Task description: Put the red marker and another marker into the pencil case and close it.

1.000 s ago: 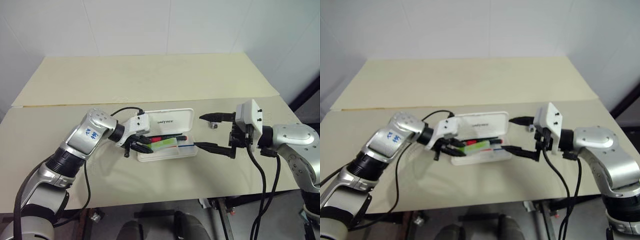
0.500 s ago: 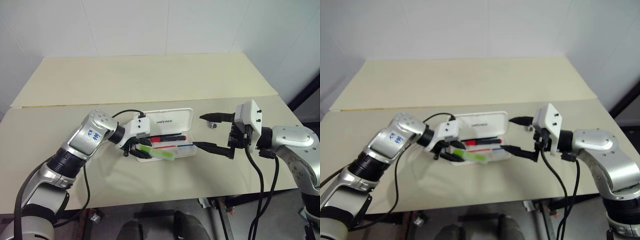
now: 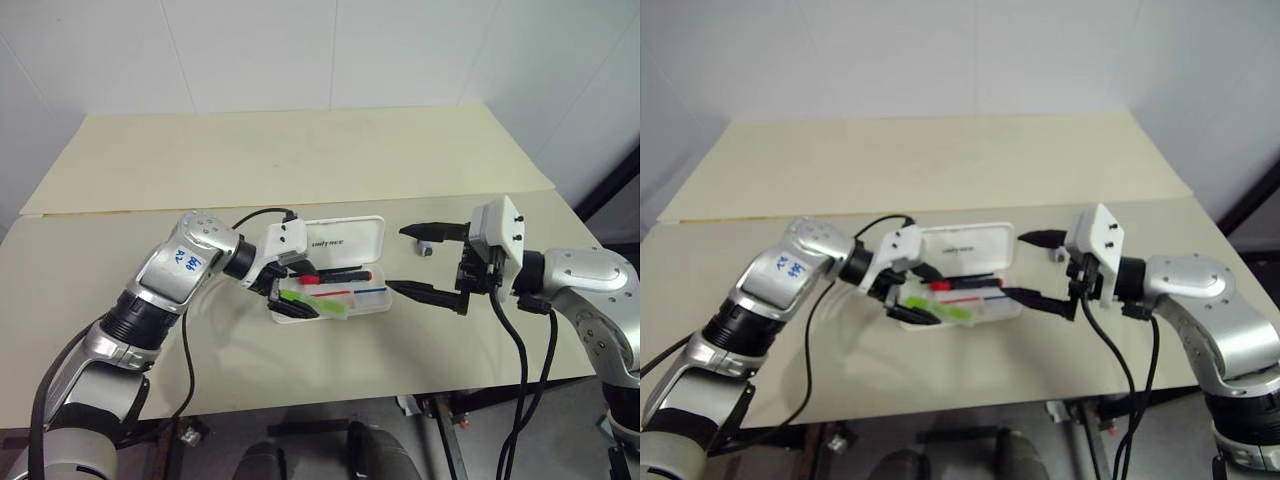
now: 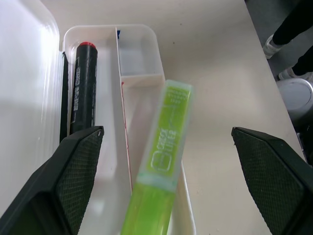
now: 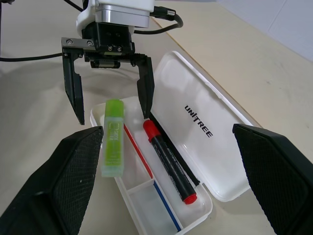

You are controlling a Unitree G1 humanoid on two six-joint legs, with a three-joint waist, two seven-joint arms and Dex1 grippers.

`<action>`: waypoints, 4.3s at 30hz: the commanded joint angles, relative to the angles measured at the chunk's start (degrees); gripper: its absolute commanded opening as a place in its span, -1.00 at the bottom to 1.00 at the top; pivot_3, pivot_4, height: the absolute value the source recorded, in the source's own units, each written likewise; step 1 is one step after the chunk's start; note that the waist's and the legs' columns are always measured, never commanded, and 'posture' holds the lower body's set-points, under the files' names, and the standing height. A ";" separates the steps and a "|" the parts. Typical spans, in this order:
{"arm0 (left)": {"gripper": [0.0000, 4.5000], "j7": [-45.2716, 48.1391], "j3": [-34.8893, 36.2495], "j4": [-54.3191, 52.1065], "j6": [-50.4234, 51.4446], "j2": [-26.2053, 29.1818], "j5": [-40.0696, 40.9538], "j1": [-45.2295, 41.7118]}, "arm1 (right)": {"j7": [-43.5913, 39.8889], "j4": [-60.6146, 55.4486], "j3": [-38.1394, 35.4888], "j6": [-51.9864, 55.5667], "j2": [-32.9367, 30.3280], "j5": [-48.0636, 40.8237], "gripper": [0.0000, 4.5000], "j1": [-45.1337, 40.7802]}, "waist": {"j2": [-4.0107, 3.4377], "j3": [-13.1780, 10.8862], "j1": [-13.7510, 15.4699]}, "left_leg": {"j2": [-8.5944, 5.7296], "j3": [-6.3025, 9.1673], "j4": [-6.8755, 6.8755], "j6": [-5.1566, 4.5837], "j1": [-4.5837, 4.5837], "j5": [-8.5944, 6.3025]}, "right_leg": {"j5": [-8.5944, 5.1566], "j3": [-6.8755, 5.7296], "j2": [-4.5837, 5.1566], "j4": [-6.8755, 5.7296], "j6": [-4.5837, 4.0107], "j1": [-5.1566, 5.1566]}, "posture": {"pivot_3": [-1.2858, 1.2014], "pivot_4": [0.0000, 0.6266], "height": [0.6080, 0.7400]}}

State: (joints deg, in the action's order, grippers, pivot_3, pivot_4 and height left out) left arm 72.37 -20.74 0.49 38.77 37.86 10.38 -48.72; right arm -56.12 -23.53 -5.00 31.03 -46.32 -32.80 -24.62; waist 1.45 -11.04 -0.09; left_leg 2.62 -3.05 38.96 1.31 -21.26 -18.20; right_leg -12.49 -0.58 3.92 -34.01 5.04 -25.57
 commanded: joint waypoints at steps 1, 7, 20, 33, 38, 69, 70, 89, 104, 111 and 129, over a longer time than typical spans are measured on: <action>0.99 1.19 3.81 -2.85 -0.90 1.86 2.45 0.34 | -0.27 0.06 -0.53 -1.52 0.22 -0.08 1.00 -1.49 | 0.00 0.00 -0.01 | 0.00 0.00 0.00 0.00 0.00 0.00 | 0.00 0.00 0.00 0.00 0.00 0.00 | 0.03 -0.52 1.00; 0.99 3.11 9.15 -2.77 -6.30 3.10 6.15 2.41 | -0.58 0.75 0.01 -2.07 0.29 0.03 1.00 -1.71 | 0.00 0.00 0.05 | 0.00 -0.01 0.00 -0.01 -0.01 0.00 | 0.00 0.00 0.01 0.03 0.00 0.00 | 0.03 -0.52 1.00; 0.99 2.04 15.11 -2.65 -10.82 6.73 8.34 8.36 | -1.66 1.82 0.58 -1.98 0.07 0.24 1.00 -2.59 | 0.00 0.00 0.10 | 0.03 -0.03 0.02 -0.01 0.01 -0.01 | 0.00 0.00 0.00 0.01 0.00 0.01 | 0.03 -0.52 1.00; -0.22 -0.09 15.27 3.50 -19.19 6.13 5.32 9.03 | -2.14 2.25 0.96 -2.24 0.05 0.42 1.00 -2.74 | 0.00 0.00 0.05 | 0.03 -0.05 0.02 -0.01 0.01 -0.01 | 0.01 0.00 0.00 0.02 0.00 0.02 | 0.03 -0.52 1.00; -0.98 -1.29 13.65 5.39 -21.44 4.88 2.81 8.21 | -2.09 2.17 0.90 -2.12 -0.01 0.38 1.00 -2.63 | 0.00 0.00 0.07 | 0.03 -0.05 0.02 -0.01 0.01 -0.01 | 0.02 0.00 0.01 0.02 0.02 0.02 | 0.03 -0.52 1.00; -0.99 -1.87 9.20 9.29 -28.58 2.30 -5.09 8.22 | -0.66 1.32 1.09 -1.59 0.75 0.05 1.00 -2.31 | 0.00 0.00 0.06 | 0.03 -0.07 0.02 -0.02 0.01 -0.01 | 0.04 0.01 0.01 0.02 0.05 0.01 | 0.03 -0.52 1.00; -0.99 -1.66 9.40 9.08 -28.57 2.57 -4.93 8.28 | -0.67 1.37 1.17 -1.64 0.83 0.11 1.00 -2.35 | 0.00 0.00 0.06 | 0.03 -0.07 0.02 -0.02 0.01 -0.01 | 0.04 0.01 0.01 0.02 0.05 0.02 | 0.03 -0.52 1.00; -0.17 3.71 19.48 -5.24 -12.11 6.20 14.69 11.36 | 2.79 6.92 3.25 3.87 -0.81 5.71 1.00 -4.19 | 0.00 0.00 -0.04 | 0.05 -0.08 0.03 -0.02 0.03 -0.01 | 0.03 0.01 0.01 0.02 0.04 0.02 | 0.03 -0.52 1.00; 1.00 -0.60 20.48 -5.74 -11.24 8.55 14.66 6.45 | 19.66 23.18 4.15 24.32 4.67 13.54 1.00 -16.87 | 0.00 0.00 -0.14 | 0.05 -0.12 -0.07 -0.02 0.01 -0.01 | 0.03 0.06 -0.01 0.09 0.02 -0.02 | 0.03 -0.52 1.00; 1.00 -2.82 21.45 -4.85 -13.91 8.53 13.58 6.20 | 25.02 26.64 4.03 31.05 8.57 14.48 1.00 -19.62 | 0.00 0.00 -0.12 | 0.05 -0.12 -0.11 -0.05 -0.05 -0.03 | 0.05 0.05 -0.01 0.05 0.05 -0.02 | 0.03 -0.52 1.00; 1.00 -5.69 24.32 -3.85 -15.77 8.15 14.18 5.47 | 28.77 40.69 4.78 23.08 14.25 20.35 1.00 -21.10 | -0.01 0.00 -0.30 | 0.05 -0.16 -0.19 -0.13 -0.11 -0.08 | 0.11 0.05 -0.01 0.14 0.17 -0.02 | 0.03 -0.52 1.00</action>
State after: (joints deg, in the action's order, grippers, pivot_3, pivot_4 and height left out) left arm 67.07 1.59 -2.08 24.16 45.59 23.78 -42.14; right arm -27.51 17.44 0.16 55.07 -32.16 -12.85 -44.34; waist 1.44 -11.04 -0.39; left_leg 2.68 -3.21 38.78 1.17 -21.37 -18.28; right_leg -12.38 -0.53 3.91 -33.88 5.20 -25.59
